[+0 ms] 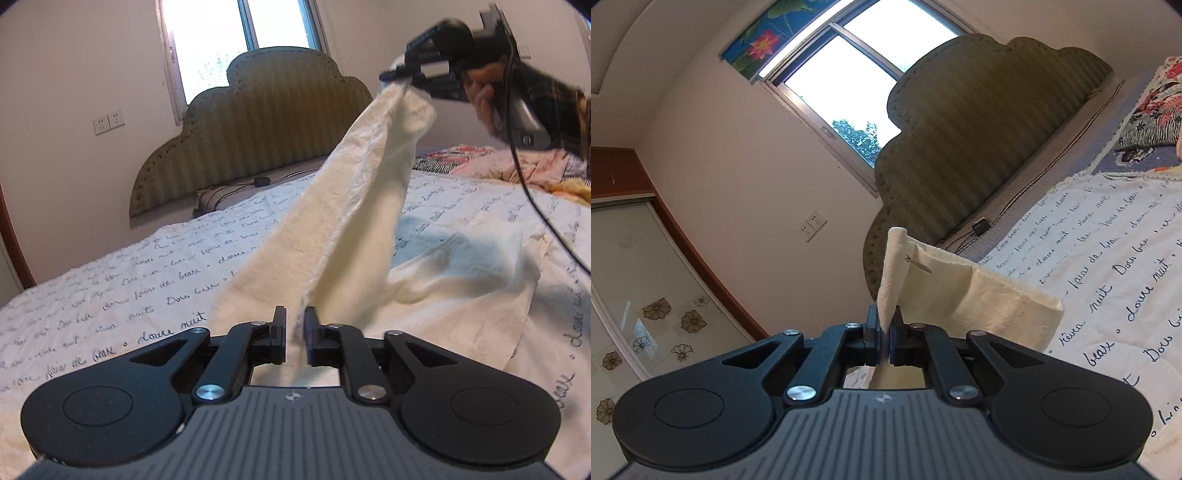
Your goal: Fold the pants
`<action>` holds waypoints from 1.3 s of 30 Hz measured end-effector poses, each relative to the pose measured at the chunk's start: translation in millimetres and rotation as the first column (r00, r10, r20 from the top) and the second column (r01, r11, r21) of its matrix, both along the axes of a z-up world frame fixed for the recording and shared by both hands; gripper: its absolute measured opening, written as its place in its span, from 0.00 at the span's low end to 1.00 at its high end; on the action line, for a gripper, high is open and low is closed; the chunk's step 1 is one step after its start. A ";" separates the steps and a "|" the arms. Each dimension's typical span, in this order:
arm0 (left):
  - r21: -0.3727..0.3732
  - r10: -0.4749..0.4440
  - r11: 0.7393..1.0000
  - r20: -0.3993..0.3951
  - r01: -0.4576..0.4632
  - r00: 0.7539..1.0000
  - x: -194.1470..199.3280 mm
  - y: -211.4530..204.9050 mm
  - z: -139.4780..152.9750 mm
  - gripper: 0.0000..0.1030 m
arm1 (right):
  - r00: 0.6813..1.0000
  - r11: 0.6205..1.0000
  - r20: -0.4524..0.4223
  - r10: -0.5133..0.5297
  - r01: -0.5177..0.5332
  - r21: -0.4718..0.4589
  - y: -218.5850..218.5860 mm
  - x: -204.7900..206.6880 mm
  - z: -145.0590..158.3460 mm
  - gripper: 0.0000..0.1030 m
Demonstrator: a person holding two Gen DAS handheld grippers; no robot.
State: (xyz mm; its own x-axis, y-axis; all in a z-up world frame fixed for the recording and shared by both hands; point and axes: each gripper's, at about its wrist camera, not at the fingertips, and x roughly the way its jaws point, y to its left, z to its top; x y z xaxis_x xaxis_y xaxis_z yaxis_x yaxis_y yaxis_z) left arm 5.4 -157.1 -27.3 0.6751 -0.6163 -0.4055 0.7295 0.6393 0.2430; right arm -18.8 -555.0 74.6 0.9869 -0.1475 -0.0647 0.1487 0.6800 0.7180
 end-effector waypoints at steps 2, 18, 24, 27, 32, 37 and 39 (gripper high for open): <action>0.018 0.000 1.000 0.035 0.000 0.999 -4.4 -2.7 -2.6 0.30 | 1.000 1.000 0.007 0.003 -0.003 -0.003 0.5 -2.2 5.6 0.04; -0.058 0.150 0.988 0.208 -0.141 0.966 -6.4 -1.4 10.4 0.06 | 0.994 0.999 0.101 0.027 -0.029 0.021 -5.3 -17.1 15.3 0.05; 0.015 0.021 1.000 0.139 -0.023 0.990 -21.3 5.7 7.5 0.06 | 0.989 0.996 0.146 -0.014 0.028 -0.089 9.5 -80.7 -8.0 0.04; 0.091 -0.082 0.993 0.103 0.072 0.991 -41.0 -0.7 -15.2 0.07 | 0.989 0.988 -0.086 -0.120 0.128 0.085 -8.8 -107.9 -72.9 0.05; 0.159 -0.156 0.978 0.139 0.133 0.978 -62.9 -3.5 -32.0 0.07 | 0.955 0.947 -0.248 -0.161 0.220 0.234 -17.6 -136.6 -136.9 0.05; 0.170 -0.230 0.963 0.102 0.211 0.968 -66.5 9.9 -29.6 0.07 | 0.966 0.969 -0.182 -0.183 0.208 0.133 -1.5 -163.7 -115.1 0.05; 0.215 -0.249 0.952 0.124 0.219 0.961 -71.4 5.4 -40.4 0.07 | 0.951 0.969 -0.246 -0.189 0.221 0.108 2.0 -171.6 -120.6 0.05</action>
State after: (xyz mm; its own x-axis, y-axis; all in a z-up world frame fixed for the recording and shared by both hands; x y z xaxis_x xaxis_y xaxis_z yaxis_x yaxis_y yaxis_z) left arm -66.1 -151.7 -67.7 0.5832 -0.6817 -0.4417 0.7990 0.3833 0.4633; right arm -190.4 -553.0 -46.0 0.8917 -0.3193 -0.3209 0.4478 0.5180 0.7288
